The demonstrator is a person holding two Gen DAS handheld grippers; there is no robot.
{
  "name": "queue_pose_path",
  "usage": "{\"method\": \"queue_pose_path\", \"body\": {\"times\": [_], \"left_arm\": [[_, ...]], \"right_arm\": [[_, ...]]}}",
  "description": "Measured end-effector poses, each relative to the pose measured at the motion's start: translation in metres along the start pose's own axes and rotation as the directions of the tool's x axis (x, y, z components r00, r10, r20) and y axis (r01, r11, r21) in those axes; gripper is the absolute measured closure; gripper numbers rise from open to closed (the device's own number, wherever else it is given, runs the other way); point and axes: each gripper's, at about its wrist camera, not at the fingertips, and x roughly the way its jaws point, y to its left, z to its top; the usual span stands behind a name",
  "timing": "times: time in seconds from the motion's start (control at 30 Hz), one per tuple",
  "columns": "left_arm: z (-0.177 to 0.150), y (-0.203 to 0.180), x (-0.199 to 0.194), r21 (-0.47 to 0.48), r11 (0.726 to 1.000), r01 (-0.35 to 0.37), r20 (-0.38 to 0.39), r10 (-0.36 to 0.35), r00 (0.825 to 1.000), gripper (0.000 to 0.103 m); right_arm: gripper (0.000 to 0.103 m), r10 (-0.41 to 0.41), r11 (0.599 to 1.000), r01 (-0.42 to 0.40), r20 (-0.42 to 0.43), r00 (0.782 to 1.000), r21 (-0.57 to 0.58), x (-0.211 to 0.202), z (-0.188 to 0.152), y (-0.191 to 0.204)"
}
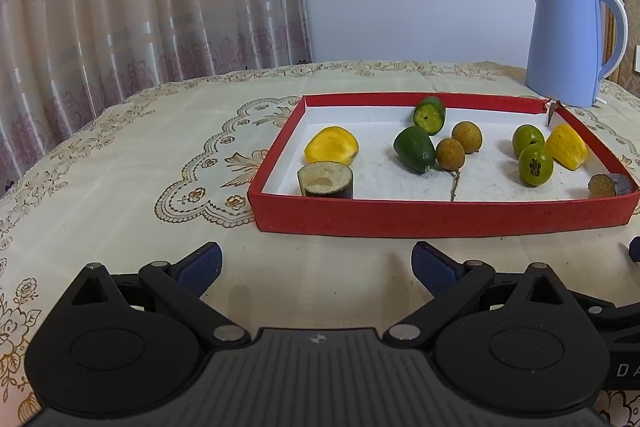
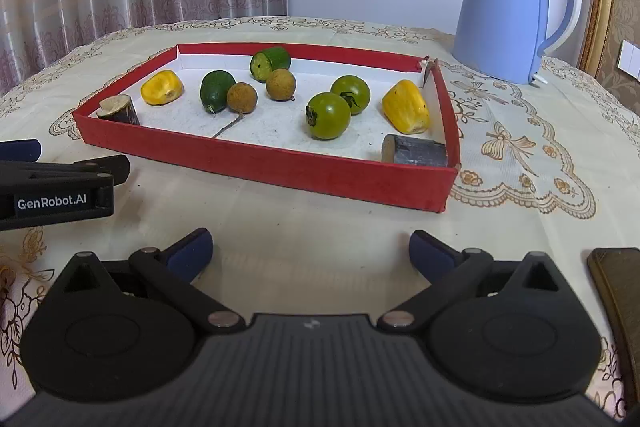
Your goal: Organize fruits
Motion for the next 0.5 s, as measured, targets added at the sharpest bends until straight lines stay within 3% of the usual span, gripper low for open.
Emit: {"method": "queue_pose_path", "body": {"times": [0.5], "left_arm": [[0.0002, 0.0012, 0.0008, -0.008, 1.0, 0.008, -0.006, -0.008, 1.0, 0.001]], "right_arm": [[0.0, 0.0, 1.0, 0.0, 0.0, 1.0, 0.0, 0.0, -0.0001, -0.0004]]}}
